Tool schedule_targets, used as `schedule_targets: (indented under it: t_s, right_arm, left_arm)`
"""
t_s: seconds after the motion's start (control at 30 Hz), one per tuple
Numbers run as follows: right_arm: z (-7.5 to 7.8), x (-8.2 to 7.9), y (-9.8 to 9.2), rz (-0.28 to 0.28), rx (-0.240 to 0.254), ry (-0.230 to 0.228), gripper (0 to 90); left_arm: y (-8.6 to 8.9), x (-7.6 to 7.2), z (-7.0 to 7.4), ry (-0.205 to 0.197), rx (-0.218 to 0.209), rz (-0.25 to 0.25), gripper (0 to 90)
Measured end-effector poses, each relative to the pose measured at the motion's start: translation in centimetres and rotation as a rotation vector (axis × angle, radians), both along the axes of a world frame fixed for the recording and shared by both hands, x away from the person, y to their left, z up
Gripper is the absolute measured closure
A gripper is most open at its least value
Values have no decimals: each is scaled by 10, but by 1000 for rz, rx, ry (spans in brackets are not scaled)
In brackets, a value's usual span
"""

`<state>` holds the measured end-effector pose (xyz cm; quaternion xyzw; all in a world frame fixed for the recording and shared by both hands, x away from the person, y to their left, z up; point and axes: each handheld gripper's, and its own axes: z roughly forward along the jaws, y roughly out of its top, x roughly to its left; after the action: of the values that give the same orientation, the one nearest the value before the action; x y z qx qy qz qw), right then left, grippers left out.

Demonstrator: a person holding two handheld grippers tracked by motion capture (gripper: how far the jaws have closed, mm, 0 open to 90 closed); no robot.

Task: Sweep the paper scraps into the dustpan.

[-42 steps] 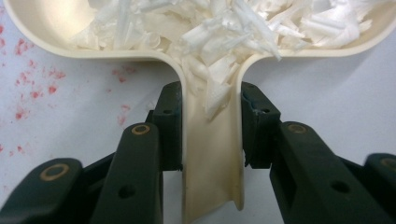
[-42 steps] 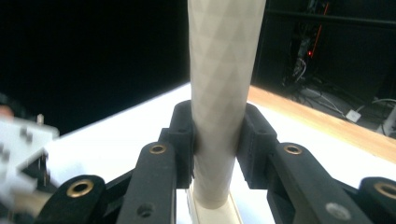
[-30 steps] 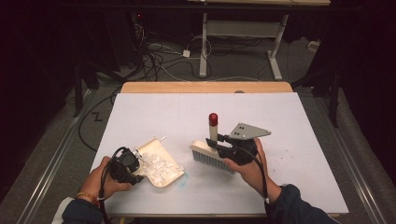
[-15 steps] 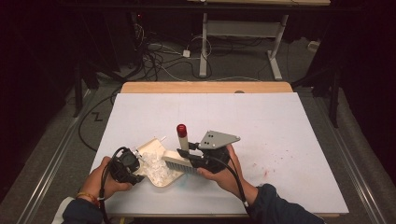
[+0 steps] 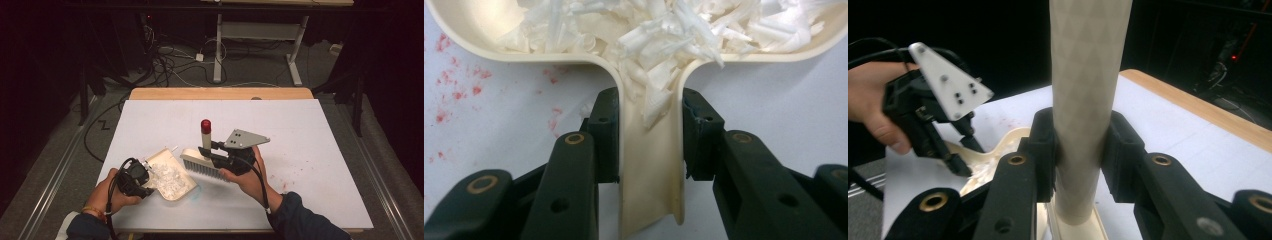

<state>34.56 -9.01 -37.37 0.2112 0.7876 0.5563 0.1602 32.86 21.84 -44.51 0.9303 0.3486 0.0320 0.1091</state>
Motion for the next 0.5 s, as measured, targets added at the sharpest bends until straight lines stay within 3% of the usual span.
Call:
schedule_targets:
  t_s: [0.27, 0.3, 0.47, 0.5]
  right_arm:
    - [-4, 27, -5, -77, -10, -22, 708]
    - [-7, 39, -4, -113, -13, -44, 708]
    - [-13, 61, 0, -166, -11, -66, 708]
    - [-16, 73, 3, -203, -4, -85, 708]
  left_arm:
    - [3, 2, 1, -8, -10, 19, 634]
    - [4, 2, 1, -8, -10, 27, 634]
    - [7, 4, 2, -7, -18, 39, 634]
    - [8, 4, 1, -5, -19, 40, 633]
